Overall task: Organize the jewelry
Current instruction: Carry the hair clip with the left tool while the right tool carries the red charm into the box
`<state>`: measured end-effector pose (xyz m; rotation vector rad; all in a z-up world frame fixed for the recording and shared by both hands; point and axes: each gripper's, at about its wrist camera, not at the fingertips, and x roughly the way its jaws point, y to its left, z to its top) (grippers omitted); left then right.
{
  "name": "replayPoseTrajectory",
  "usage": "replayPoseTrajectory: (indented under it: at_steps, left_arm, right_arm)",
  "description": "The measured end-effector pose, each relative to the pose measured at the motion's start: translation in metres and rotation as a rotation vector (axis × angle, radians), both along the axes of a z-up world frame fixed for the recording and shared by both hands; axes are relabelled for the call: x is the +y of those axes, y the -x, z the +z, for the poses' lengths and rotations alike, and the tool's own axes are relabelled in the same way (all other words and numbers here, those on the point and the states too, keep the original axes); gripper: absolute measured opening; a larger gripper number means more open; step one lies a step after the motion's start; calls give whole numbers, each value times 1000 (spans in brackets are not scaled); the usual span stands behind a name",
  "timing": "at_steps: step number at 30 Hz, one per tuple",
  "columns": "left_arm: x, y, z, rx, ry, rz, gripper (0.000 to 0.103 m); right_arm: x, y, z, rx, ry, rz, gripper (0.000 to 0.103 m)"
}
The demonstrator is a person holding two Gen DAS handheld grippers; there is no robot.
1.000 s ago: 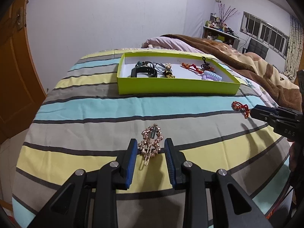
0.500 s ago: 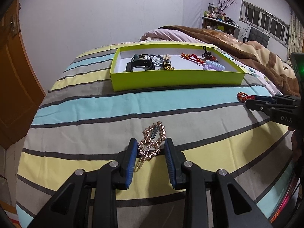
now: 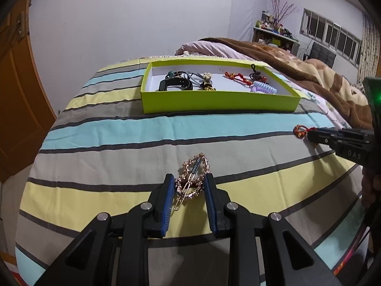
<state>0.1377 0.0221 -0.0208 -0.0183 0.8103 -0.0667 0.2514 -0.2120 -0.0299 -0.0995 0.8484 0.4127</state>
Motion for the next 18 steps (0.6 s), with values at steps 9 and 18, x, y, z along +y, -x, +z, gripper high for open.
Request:
replayPoseTrajectory:
  at_steps: [9, 18]
  left_arm:
    - [-3, 13, 13, -34, 22, 1, 26]
    - [-11, 19, 30, -69, 43, 1, 26]
  right_arm:
    - [-6, 21, 11, -25, -52, -8, 11]
    - [-11, 40, 30, -68, -106, -20, 11]
